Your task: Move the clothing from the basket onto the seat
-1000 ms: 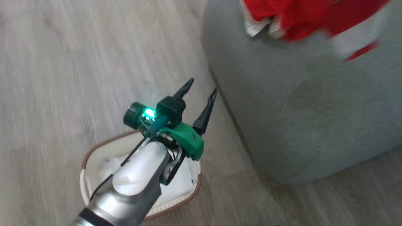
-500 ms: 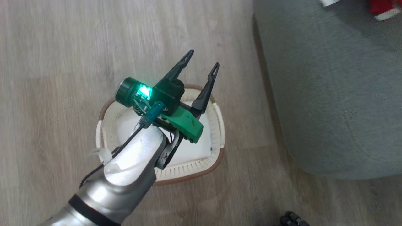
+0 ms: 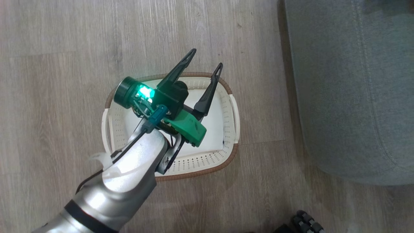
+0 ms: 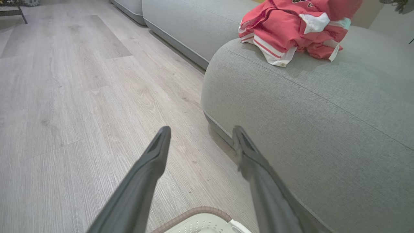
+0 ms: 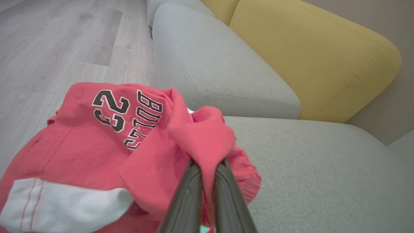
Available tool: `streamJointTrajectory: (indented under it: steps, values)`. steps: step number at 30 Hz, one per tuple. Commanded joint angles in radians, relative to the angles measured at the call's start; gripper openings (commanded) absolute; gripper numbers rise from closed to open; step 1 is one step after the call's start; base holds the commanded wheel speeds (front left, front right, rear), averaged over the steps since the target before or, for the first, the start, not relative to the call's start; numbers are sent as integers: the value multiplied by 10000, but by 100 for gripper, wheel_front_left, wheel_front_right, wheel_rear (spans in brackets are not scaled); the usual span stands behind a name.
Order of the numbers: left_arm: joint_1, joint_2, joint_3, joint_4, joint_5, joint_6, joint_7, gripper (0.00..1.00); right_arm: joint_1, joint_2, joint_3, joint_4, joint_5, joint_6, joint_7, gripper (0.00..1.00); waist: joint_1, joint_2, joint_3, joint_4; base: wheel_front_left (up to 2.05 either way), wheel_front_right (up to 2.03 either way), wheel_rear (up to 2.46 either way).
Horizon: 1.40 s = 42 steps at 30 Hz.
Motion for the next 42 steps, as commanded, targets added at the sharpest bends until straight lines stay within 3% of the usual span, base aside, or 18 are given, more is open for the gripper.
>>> streamJointTrajectory:
  steps: [1, 2, 3, 4, 10, 19, 30, 36, 42]
  values:
    - [-241, 201, 183, -358, 30, 42, 8, 100, 213, -27, -192, -460, -261, -4, -99, 34, -1, -1, -72, -81, 0, 0, 0]
    - [-227, 208, 182, -356, 14, 48, 7, 100, 363, 56, -330, -525, -345, -4, -100, 49, -1, -1, -111, -112, 0, 0, 0]
    - [-211, 215, 188, -356, -3, 57, 0, 100, 503, 138, -452, -593, -421, -4, -101, 92, -1, -1, -154, -148, 0, 0, 0]
    - [-184, 222, 198, -351, -25, 70, -10, 100, 656, 232, -549, -654, -489, -4, -101, 100, -1, -1, -220, -190, 0, 0, 0]
    - [120, 177, 312, -340, -263, 139, -116, 100, 1552, 730, -717, -1071, -545, -4, -103, 100, -1, -1, -799, -415, 0, 0, 0]
    - [945, 51, 875, -398, -840, 184, -300, 100, 2618, 1162, 874, -2210, 308, -4, -104, 100, -1, -1, -2394, -620, 0, 0, 0]
    - [2378, -29, 2039, -875, -1110, 367, -326, 100, 3454, 1495, 2524, -2862, 1629, -4, -104, 100, -1, -1, -4086, -197, 0, 0, 0]
    - [3342, 138, 2742, -1145, -1090, 401, -327, 100, 4203, 1886, 3022, -3348, 2317, -4, -104, 100, -1, -1, -4726, 132, 0, 0, 0]
    - [4233, 312, 3526, -1335, -1047, 746, -328, 100, 5219, 2425, 3096, -4335, 2491, -4, -104, 100, -1, -1, -5140, 395, 0, 0, 0]
